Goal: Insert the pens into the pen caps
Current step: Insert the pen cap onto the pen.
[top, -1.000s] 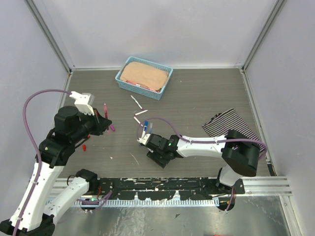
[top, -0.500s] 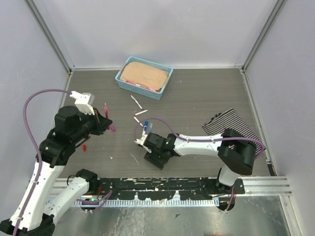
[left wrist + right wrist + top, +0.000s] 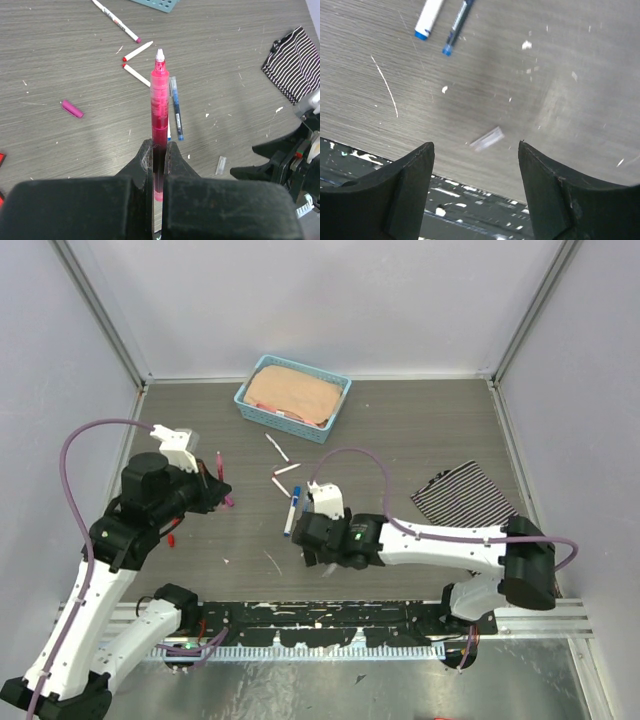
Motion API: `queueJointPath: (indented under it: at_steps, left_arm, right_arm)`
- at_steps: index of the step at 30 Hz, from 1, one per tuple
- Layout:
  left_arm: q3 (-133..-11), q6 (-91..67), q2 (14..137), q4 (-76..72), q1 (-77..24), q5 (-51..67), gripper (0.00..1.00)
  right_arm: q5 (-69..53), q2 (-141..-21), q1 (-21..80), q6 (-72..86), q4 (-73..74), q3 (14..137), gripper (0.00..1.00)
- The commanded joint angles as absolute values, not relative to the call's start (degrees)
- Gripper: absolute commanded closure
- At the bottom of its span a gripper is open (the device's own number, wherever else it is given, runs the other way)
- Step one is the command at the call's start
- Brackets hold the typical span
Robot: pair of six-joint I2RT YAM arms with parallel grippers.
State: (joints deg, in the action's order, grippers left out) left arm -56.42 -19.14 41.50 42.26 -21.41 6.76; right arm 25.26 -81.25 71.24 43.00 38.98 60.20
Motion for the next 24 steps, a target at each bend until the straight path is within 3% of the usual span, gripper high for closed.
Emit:
queueJointPath:
  at_steps: [1,5,10,24]
  left_arm:
    - [-55.14,-18.76,41.66,39.46,-21.33,6.28,1.00]
    - [-54.55,-18.49,41.50,39.29,-22.24,5.45,1.00]
    - [-54.30,-17.48,41.33,39.81,-23.57,3.80,1.00]
    - [-53.78,-16.97,41.66,39.81,-24.61,3.27,1.00]
  right_arm:
    - [33.09,-86.80,76.15,71.14,50.83,65.03,0.27]
    - [31.71,-92.97,77.60,78.81,54.95,67.74,0.28]
    - [29.40,-91.42,77.59,82.43,51.99,63.05,0.32]
    - [24.67,-92.54,72.78,79.28,43.27,58.19,0.43]
